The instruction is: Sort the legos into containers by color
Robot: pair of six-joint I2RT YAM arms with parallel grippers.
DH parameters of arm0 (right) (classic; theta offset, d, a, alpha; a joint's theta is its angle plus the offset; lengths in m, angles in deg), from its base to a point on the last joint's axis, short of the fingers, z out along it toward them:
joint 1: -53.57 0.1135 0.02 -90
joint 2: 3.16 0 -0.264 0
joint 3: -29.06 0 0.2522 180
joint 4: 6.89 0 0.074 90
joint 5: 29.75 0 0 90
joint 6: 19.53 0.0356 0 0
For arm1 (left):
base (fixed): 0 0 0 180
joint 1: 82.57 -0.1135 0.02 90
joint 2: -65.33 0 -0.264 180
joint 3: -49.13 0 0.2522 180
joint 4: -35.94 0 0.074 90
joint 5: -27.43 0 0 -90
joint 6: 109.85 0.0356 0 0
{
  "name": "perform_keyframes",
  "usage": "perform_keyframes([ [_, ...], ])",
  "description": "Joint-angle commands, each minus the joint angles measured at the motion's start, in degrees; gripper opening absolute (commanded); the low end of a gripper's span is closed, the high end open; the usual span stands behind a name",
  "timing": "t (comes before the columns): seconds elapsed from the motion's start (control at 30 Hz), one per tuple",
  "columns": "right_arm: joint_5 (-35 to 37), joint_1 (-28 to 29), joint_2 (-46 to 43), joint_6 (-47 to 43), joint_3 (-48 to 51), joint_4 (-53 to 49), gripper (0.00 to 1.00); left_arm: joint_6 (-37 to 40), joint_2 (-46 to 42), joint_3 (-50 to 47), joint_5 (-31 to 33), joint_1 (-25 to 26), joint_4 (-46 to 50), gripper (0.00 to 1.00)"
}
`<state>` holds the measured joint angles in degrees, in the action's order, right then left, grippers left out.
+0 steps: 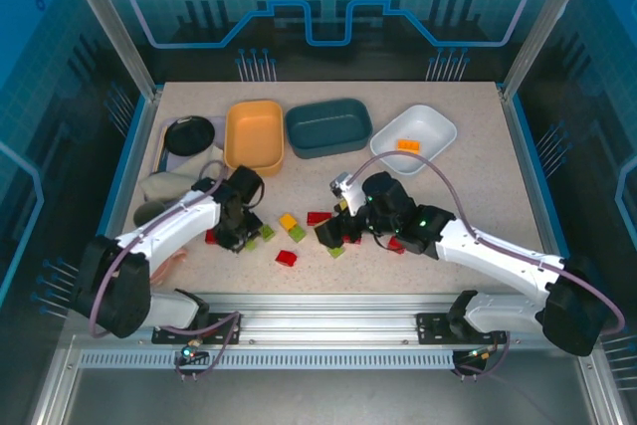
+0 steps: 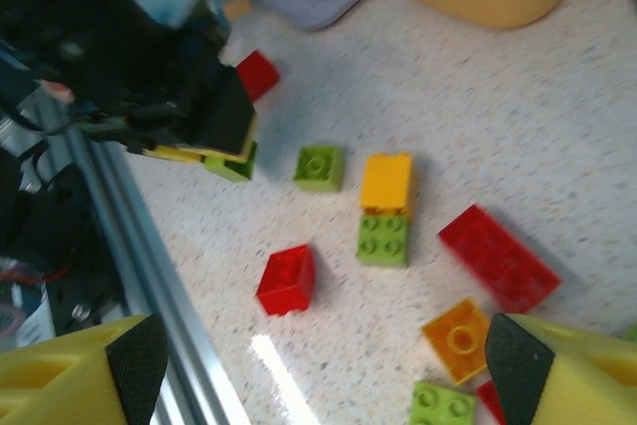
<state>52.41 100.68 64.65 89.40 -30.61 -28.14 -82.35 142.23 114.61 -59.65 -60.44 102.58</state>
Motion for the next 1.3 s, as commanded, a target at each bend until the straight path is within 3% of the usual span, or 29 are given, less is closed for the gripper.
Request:
perform_keyframes([
  [0.0,4.9,-3.2,-1.1,3.0,-3.8,1.3,0.86,4.9,0.2,10.1,4.2,-2.7,4.3,0.12],
  [0.23,9.1,-8.7,6.0,9.8,-11.3,4.2,0.87,14.3,18.1,30.6,3.1,-10.4,0.9,0.12],
  [0.47,12.3,-12.2,13.1,14.6,-18.3,-1.3,0.87,18.9,42.4,53.7,1.7,-14.9,4.1,0.13],
  [0.67,15.3,-15.1,14.3,16.2,-19.4,-11.5,0.86,19.2,51.3,61.0,-1.3,-15.7,6.1,0.24],
  [0.8,19.0,-16.7,11.0,17.5,-17.4,-20.1,0.84,19.5,50.1,61.2,-2.2,-15.5,5.8,0.50],
  [0.93,22.2,-18.1,10.9,22.2,-18.6,-38.0,0.85,19.7,44.7,60.0,-2.8,-14.4,5.3,0.64],
  [1.03,20.8,-18.8,10.5,26.1,-15.8,-45.0,0.90,21.2,37.8,54.9,-4.1,-11.7,2.4,0.71],
  [1.27,12.0,-20.6,7.9,35.4,-3.5,-39.2,0.94,23.3,16.0,31.2,-8.0,-0.7,-11.3,0.87],
])
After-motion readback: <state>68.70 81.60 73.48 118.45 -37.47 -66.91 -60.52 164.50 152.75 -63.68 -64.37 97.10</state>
